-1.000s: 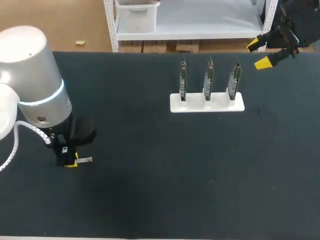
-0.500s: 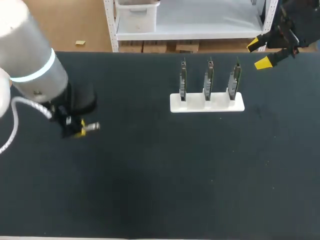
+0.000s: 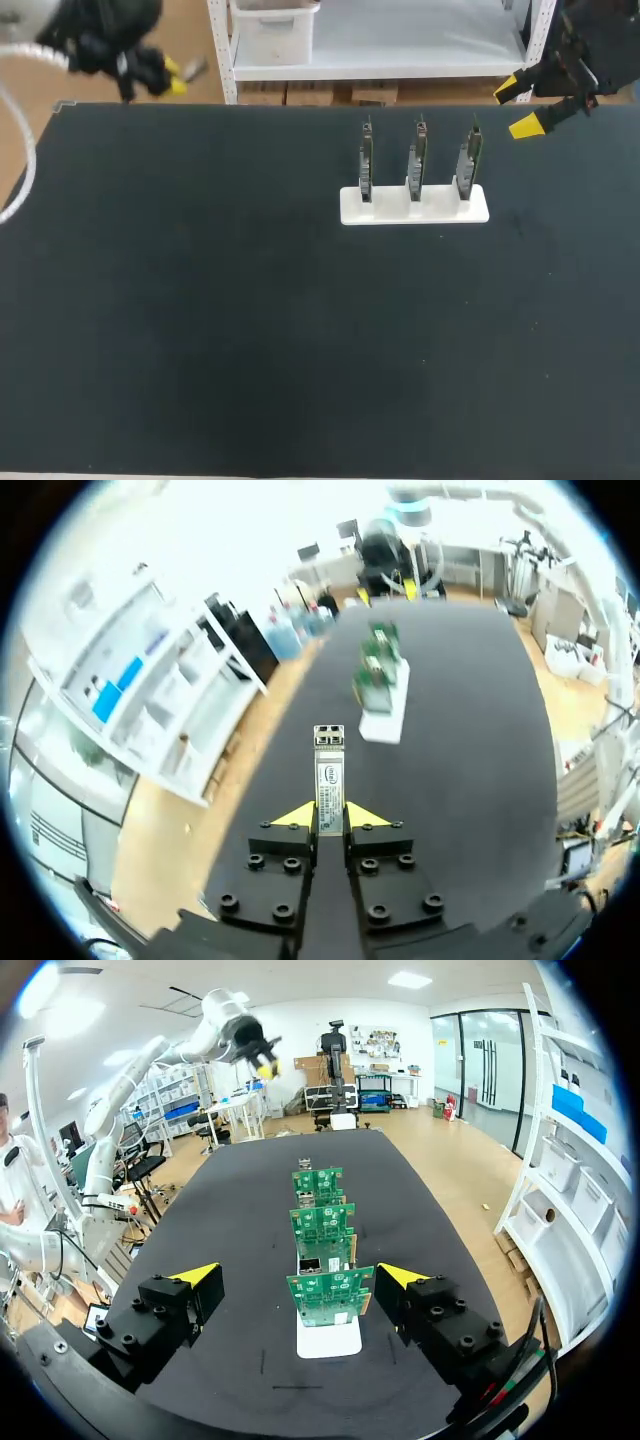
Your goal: Pick up the optical module with the left hand, and insert it into the network port with the right hand.
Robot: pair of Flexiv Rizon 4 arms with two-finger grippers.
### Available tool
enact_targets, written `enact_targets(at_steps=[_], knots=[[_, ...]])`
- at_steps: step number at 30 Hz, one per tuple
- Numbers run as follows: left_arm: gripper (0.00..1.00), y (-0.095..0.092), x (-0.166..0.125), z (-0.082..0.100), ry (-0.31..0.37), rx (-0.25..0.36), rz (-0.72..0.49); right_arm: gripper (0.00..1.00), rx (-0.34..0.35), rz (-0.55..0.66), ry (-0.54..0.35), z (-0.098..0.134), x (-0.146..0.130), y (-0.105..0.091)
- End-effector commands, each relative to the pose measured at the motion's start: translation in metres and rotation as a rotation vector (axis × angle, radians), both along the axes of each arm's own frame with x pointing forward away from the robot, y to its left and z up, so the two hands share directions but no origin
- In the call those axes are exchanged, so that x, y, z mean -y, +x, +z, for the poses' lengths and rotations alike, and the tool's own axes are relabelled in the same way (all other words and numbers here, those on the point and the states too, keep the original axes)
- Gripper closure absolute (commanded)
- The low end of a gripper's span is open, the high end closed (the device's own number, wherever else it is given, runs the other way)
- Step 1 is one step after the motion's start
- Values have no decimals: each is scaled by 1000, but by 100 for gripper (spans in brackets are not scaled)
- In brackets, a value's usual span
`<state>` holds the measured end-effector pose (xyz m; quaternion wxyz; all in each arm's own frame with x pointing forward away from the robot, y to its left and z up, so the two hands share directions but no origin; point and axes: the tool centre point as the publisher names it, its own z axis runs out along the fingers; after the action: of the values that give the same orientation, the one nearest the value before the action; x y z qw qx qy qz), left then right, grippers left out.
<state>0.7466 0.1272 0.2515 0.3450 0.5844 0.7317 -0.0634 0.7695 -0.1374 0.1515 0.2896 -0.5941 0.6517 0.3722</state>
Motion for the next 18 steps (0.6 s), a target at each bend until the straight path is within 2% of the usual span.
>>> enact_targets(at_steps=[1,2,4,9,10,12,18], knots=[[100,46,24,17,-284,212,-142,0,4,-4,-1,0,0,-2],[100,53,32,23,-279,226,-162,0,4,-4,-1,0,0,-2],[100,66,49,33,-335,240,-214,0,4,-4,-1,0,0,-2],[100,87,97,43,-389,254,-331,0,4,-4,-1,0,0,-2],[100,90,109,45,-425,252,-358,0,4,-4,-1,0,0,-2],[100,93,128,46,-431,261,-394,0,4,-4,-1,0,0,-2],[100,97,176,40,-507,242,-484,0,4,-4,-1,0,0,-2]])
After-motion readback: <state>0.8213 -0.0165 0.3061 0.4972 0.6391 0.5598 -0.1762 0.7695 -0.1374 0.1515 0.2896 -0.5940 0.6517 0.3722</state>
